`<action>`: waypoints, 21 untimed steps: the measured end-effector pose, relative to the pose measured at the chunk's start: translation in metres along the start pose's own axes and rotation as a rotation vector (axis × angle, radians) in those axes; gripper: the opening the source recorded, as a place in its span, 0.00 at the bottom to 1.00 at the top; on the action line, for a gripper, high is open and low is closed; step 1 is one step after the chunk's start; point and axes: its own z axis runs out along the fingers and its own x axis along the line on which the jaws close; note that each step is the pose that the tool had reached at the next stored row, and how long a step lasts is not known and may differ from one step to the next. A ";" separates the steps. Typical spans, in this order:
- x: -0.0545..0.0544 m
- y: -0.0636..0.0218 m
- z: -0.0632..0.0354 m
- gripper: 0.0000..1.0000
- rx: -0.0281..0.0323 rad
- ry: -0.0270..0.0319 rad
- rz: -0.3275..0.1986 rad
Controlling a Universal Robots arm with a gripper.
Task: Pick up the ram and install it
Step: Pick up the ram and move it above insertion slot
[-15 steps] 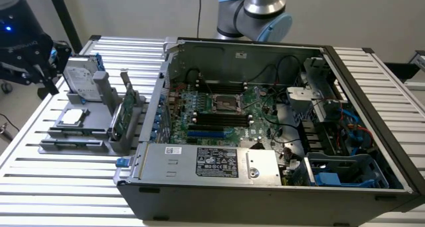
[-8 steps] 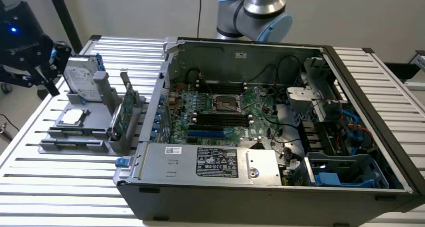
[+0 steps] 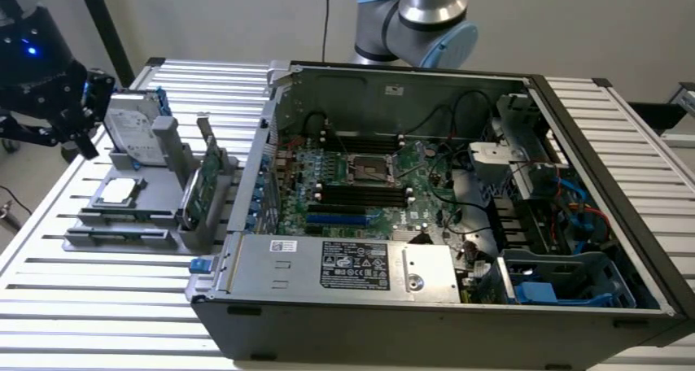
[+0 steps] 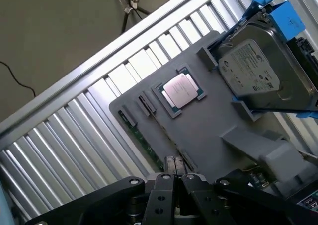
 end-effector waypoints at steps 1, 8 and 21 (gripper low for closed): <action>0.000 0.0000 0.0005 0.11 -0.0002 0.0007 -0.018; 0.000 -0.0001 0.0038 0.11 -0.0015 0.0057 -0.145; 0.000 -0.0004 0.0091 0.11 -0.0041 0.0154 -0.382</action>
